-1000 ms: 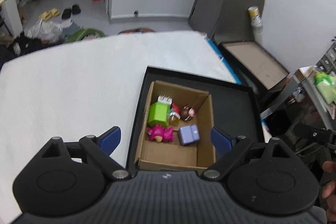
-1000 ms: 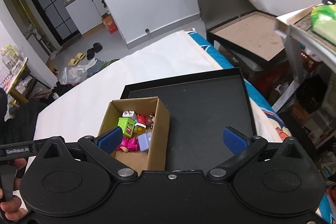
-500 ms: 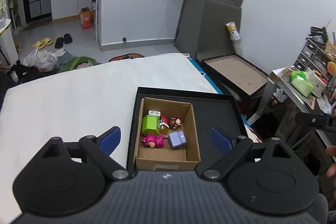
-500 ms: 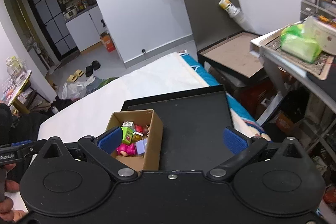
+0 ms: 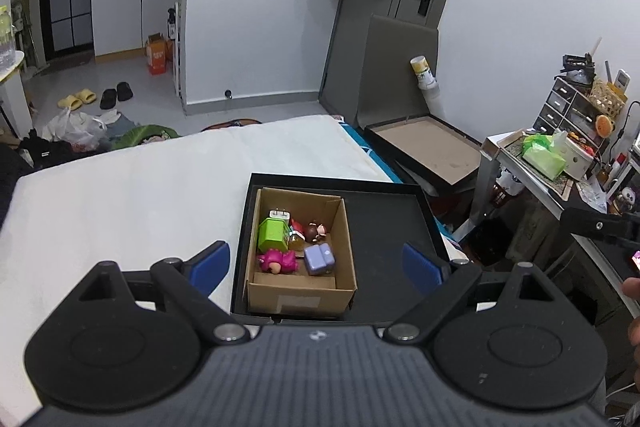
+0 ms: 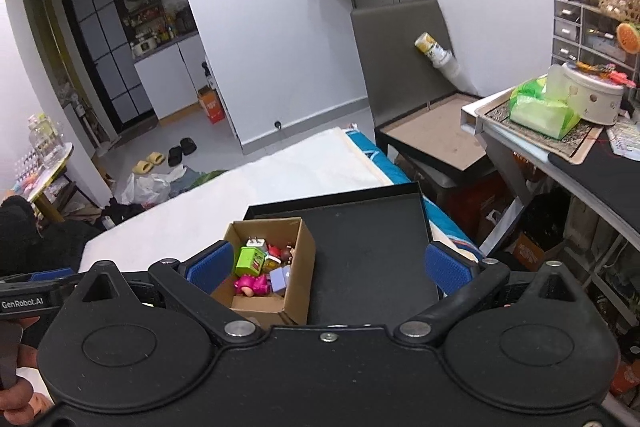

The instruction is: Organize rigid objects

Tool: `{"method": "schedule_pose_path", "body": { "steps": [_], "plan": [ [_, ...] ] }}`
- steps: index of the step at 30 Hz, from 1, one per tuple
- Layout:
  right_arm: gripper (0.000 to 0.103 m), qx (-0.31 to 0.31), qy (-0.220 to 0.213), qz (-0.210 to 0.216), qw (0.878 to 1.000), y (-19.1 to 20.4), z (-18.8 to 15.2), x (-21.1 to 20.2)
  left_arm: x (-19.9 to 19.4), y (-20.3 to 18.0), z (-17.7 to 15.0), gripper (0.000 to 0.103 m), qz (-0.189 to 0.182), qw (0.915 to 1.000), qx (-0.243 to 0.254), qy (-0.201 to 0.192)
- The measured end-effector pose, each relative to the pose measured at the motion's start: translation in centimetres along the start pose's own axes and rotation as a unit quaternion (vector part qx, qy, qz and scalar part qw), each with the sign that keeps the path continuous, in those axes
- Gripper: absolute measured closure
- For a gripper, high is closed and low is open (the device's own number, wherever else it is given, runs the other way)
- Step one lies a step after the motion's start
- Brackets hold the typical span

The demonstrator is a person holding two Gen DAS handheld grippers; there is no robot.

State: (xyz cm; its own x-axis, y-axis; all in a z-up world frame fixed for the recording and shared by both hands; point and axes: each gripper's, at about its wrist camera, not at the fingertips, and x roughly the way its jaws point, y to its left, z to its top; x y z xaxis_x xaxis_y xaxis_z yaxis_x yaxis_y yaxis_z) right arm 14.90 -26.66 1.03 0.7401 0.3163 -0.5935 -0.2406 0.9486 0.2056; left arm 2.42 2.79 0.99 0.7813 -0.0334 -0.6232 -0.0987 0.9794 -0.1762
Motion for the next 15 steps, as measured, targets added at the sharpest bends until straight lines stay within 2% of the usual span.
{"method": "schedule_pose_path", "body": {
  "steps": [6, 15],
  "plan": [
    [0.0, 0.016, -0.031, 0.013, 0.999, 0.1, -1.4, -2.4, -2.5, -0.7, -1.2, 0.011, -0.015, 0.9994, 0.023, -0.022],
    [0.0, -0.021, -0.047, -0.028, 0.998, 1.5, -2.7, -4.7, -4.6, -1.2, -2.5, 0.011, -0.027, 0.9987, 0.03, -0.03]
  ]
}}
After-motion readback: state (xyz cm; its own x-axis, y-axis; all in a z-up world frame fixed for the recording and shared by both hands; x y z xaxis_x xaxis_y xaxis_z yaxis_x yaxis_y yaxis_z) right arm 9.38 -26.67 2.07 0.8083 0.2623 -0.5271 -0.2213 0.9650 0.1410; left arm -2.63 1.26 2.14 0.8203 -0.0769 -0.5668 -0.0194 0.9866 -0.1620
